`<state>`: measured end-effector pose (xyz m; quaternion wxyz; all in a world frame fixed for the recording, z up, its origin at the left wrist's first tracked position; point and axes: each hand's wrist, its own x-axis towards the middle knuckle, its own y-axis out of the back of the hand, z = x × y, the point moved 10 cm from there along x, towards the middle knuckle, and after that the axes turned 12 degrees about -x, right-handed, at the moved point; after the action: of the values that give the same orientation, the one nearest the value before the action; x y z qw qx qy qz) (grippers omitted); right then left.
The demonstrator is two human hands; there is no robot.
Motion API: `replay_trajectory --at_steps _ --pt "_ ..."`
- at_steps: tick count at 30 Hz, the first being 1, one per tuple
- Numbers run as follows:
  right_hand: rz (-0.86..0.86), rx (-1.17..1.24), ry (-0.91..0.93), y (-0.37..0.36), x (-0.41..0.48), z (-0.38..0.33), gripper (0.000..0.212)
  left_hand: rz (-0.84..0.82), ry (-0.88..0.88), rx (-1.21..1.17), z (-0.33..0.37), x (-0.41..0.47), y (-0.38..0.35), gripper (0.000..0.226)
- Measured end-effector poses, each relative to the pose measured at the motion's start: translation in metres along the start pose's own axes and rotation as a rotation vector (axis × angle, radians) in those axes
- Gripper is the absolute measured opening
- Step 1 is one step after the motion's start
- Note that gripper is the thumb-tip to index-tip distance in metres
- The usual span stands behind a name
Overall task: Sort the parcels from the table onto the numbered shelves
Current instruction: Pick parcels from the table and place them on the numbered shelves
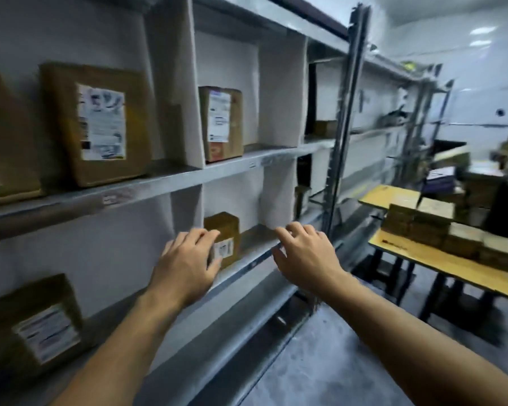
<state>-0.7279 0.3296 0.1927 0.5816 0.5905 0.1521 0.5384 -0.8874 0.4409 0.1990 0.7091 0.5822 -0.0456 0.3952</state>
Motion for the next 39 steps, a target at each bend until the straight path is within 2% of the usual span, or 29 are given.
replay_trajectory --at_steps 2,5,10,19,26,39 --pt "-0.060 -0.052 -0.083 -0.017 -0.013 0.056 0.056 -0.050 -0.072 -0.017 0.036 0.027 -0.036 0.048" --pt "-0.070 -0.105 -0.181 -0.039 -0.034 0.126 0.042 -0.128 -0.152 -0.042 0.084 0.062 -0.089 0.049" --pt "-0.130 -0.173 -0.303 -0.083 -0.048 0.219 0.043 -0.201 -0.285 -0.098 0.157 0.118 -0.166 0.049" --pt "-0.233 -0.213 -0.440 -0.165 0.014 0.379 0.044 -0.248 -0.396 -0.186 0.248 0.266 -0.303 0.050" --pt "-0.295 -0.205 -0.546 -0.221 0.045 0.475 0.047 -0.286 -0.466 -0.195 0.299 0.352 -0.386 0.050" --pt "-0.469 -0.141 -0.676 -0.348 0.022 0.640 0.047 -0.479 -0.564 -0.241 0.418 0.420 -0.577 0.051"
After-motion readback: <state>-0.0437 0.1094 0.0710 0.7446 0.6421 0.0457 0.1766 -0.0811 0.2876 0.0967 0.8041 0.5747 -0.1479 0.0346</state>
